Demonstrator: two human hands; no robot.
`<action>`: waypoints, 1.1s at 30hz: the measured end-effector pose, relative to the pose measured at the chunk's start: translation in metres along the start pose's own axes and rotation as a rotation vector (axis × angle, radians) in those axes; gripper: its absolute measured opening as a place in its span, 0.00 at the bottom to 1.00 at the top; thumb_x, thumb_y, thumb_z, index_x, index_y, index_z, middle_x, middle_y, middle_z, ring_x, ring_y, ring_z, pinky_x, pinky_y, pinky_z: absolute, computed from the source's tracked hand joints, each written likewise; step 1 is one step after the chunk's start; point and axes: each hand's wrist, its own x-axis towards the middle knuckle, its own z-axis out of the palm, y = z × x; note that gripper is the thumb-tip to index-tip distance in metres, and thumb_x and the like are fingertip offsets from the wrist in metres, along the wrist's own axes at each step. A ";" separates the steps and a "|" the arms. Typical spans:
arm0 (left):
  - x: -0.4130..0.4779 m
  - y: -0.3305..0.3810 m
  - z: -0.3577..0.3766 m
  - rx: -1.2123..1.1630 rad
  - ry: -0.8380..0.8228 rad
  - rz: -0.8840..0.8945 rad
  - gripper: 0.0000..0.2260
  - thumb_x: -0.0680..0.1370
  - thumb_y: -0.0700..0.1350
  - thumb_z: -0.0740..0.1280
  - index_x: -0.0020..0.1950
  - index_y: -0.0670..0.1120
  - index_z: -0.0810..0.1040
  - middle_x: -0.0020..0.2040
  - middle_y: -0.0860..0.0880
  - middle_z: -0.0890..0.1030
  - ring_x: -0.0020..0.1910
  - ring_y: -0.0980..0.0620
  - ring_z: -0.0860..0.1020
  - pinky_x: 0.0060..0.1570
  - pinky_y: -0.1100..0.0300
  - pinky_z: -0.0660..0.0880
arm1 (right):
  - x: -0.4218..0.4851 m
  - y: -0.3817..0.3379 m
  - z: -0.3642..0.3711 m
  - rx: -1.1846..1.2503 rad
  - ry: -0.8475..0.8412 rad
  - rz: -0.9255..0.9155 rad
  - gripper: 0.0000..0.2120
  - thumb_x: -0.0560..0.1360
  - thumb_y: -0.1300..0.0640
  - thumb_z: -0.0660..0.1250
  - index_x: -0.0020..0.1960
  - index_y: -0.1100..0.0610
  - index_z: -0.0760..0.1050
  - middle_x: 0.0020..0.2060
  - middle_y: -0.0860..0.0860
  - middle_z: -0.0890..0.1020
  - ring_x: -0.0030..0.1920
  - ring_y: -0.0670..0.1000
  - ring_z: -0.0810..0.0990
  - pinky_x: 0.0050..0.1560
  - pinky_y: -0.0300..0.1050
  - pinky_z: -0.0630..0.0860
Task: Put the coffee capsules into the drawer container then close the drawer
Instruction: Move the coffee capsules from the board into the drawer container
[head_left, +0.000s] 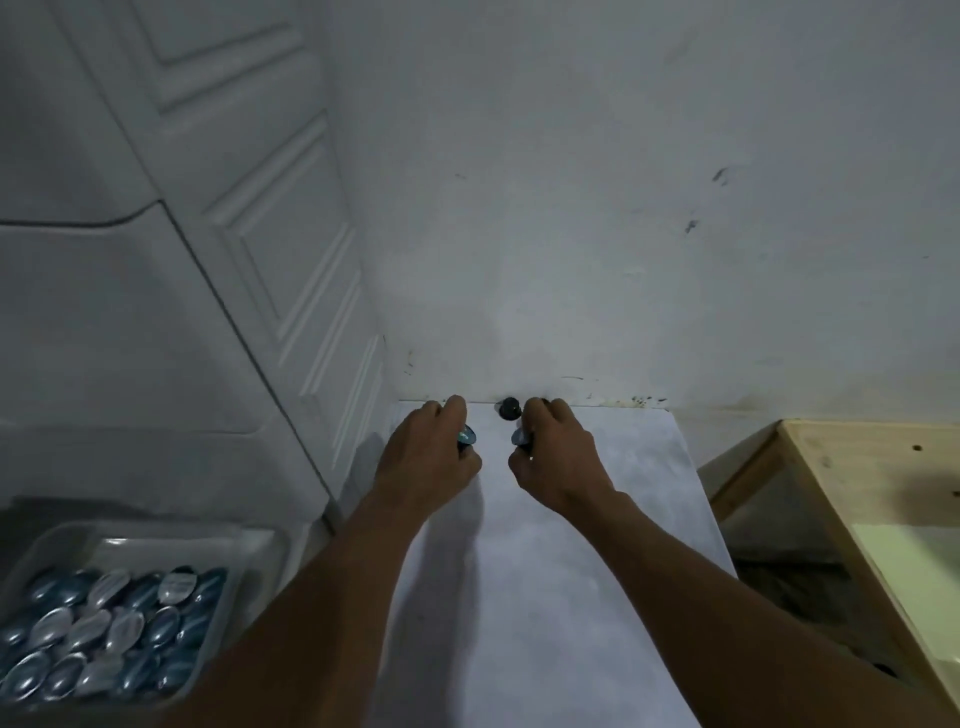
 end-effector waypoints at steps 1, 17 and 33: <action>-0.010 0.002 -0.005 0.006 0.007 -0.004 0.11 0.70 0.44 0.68 0.43 0.45 0.66 0.40 0.45 0.75 0.38 0.46 0.71 0.36 0.56 0.68 | -0.009 -0.004 -0.002 -0.022 -0.012 -0.010 0.11 0.70 0.62 0.65 0.52 0.60 0.70 0.48 0.55 0.75 0.47 0.56 0.73 0.42 0.43 0.70; -0.140 -0.080 -0.094 -0.085 0.024 -0.035 0.19 0.74 0.42 0.67 0.65 0.46 0.73 0.58 0.45 0.75 0.54 0.47 0.76 0.54 0.60 0.71 | -0.101 -0.141 0.023 -0.019 -0.033 -0.075 0.19 0.74 0.59 0.65 0.65 0.55 0.71 0.54 0.55 0.72 0.49 0.58 0.77 0.50 0.45 0.76; -0.254 -0.272 -0.177 -0.106 0.008 -0.152 0.21 0.74 0.42 0.70 0.66 0.44 0.72 0.62 0.45 0.75 0.60 0.46 0.74 0.58 0.59 0.67 | -0.142 -0.340 0.153 -0.064 -0.169 -0.145 0.21 0.73 0.62 0.66 0.66 0.59 0.70 0.60 0.58 0.72 0.56 0.61 0.76 0.58 0.52 0.73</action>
